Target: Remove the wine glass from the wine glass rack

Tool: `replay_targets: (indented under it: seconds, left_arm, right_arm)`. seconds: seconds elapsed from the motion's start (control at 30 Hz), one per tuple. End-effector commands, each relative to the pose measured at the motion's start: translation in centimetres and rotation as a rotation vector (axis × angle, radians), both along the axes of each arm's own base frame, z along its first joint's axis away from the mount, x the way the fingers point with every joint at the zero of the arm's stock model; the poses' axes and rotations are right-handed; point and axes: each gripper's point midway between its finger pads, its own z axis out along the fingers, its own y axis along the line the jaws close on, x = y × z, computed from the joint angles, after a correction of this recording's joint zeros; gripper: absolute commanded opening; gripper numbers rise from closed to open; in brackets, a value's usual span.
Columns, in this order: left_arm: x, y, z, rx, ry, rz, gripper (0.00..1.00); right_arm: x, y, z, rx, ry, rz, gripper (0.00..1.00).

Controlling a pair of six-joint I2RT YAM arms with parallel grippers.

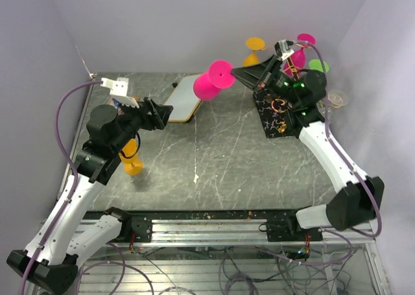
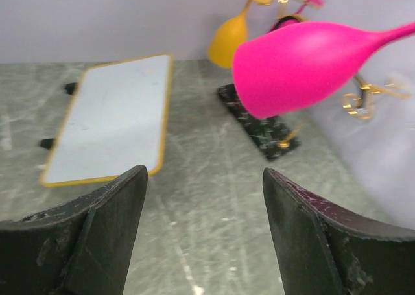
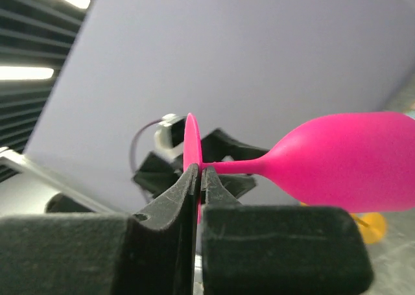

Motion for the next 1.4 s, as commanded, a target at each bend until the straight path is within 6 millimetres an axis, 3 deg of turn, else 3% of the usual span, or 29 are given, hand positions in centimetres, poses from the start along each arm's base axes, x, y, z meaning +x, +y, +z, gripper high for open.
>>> replay_targets:
  seconds: [0.0,0.2,0.33,0.57,0.73,0.97,1.1,1.27,1.37]
  left_arm:
    - [-2.2,-3.8,5.4,-0.25,-0.008,-0.202,0.83]
    - [-3.9,-7.0,8.3,-0.458,0.032,-0.418,0.84]
    - [-4.8,-8.0,9.7,-0.58,0.026,-0.528,0.83]
    - [-7.1,-8.6,11.3,-0.731,-0.029,-0.708,0.83]
    - [-8.6,-8.7,12.5,-0.762,-0.076,-0.806,0.8]
    - [-9.2,-8.9,12.7,-0.788,-0.068,-0.875,0.55]
    - [-9.3,-9.1,12.3,-0.805,-0.052,-0.907,0.38]
    - [-8.8,-9.4,10.3,-0.78,0.009,-0.872,0.17]
    - [-7.9,-9.5,8.3,-0.725,0.056,-0.788,0.08]
  right_arm:
    - [-5.2,-2.0,5.7,0.229,-0.088,0.029,0.0]
    - [-9.3,-3.7,8.6,0.415,-0.091,0.163,0.0]
    - [-10.5,-4.4,9.0,0.508,-0.074,0.26,0.0]
    - [-11.4,-5.3,8.0,0.606,-0.022,0.35,0.0]
    - [-10.4,-5.3,5.9,0.632,0.046,0.342,0.0]
    - [-9.2,-4.9,4.3,0.627,0.085,0.313,0.0]
    - [-8.0,-4.3,2.6,0.58,0.109,0.261,0.05]
    - [-6.3,-3.2,-1.4,0.463,0.138,0.152,0.16]
    - [-5.3,-2.4,-4.7,0.351,0.15,0.075,0.27]
